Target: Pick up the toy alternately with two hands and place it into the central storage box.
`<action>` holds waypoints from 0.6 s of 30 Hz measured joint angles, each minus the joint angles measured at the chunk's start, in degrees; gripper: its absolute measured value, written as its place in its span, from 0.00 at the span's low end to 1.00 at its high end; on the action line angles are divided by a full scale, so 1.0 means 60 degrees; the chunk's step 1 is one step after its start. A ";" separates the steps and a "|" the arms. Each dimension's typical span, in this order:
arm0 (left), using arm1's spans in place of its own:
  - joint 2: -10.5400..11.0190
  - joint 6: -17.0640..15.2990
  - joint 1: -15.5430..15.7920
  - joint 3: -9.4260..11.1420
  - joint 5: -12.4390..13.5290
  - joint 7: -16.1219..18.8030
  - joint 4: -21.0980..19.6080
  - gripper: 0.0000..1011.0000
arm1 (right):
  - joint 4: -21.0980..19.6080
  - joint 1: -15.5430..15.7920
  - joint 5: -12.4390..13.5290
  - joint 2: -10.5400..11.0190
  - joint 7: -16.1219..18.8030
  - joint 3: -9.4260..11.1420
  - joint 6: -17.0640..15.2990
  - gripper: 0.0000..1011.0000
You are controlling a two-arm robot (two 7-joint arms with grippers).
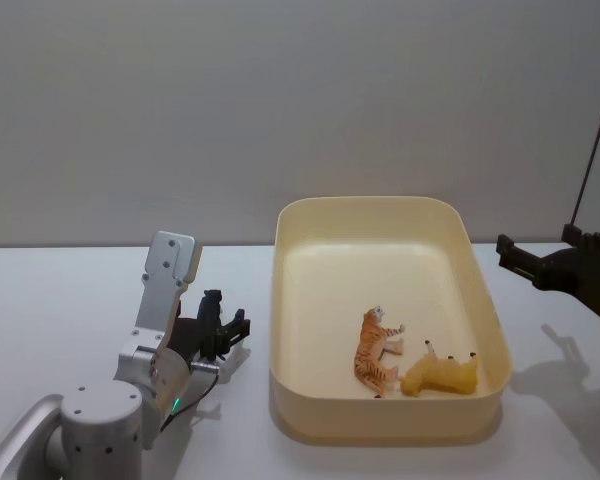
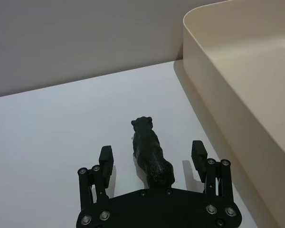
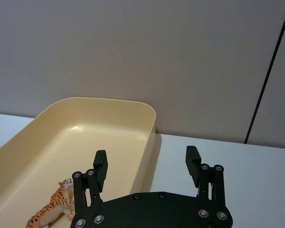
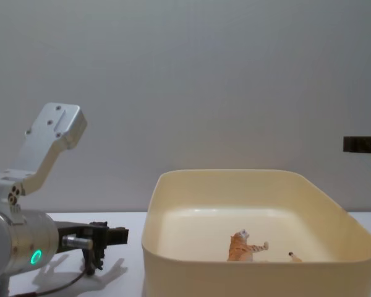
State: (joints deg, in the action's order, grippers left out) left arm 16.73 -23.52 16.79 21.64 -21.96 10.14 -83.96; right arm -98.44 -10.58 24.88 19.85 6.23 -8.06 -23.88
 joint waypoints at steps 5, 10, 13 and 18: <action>-0.0088 0.0166 0.0087 -0.0015 -0.0026 -0.0078 0.0252 0.97 | 0.0000 0.0000 0.0000 0.0000 0.0000 0.0000 0.0000 0.99; -0.0147 0.0276 0.0148 -0.0024 -0.0044 -0.0130 0.0420 0.82 | 0.0000 0.0000 0.0000 0.0000 0.0001 0.0000 0.0000 0.99; -0.0166 0.0311 0.0166 -0.0026 -0.0051 -0.0146 0.0473 0.75 | 0.0000 0.0001 -0.0001 0.0000 0.0001 0.0000 0.0000 0.99; -0.0199 0.0372 0.0197 -0.0032 -0.0059 -0.0176 0.0568 0.60 | 0.0000 0.0000 -0.0001 0.0000 0.0000 0.0000 0.0000 0.99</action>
State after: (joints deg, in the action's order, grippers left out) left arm 15.53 -21.29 17.98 21.44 -22.31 9.08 -80.55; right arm -98.45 -10.58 24.87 19.85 6.23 -8.06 -23.88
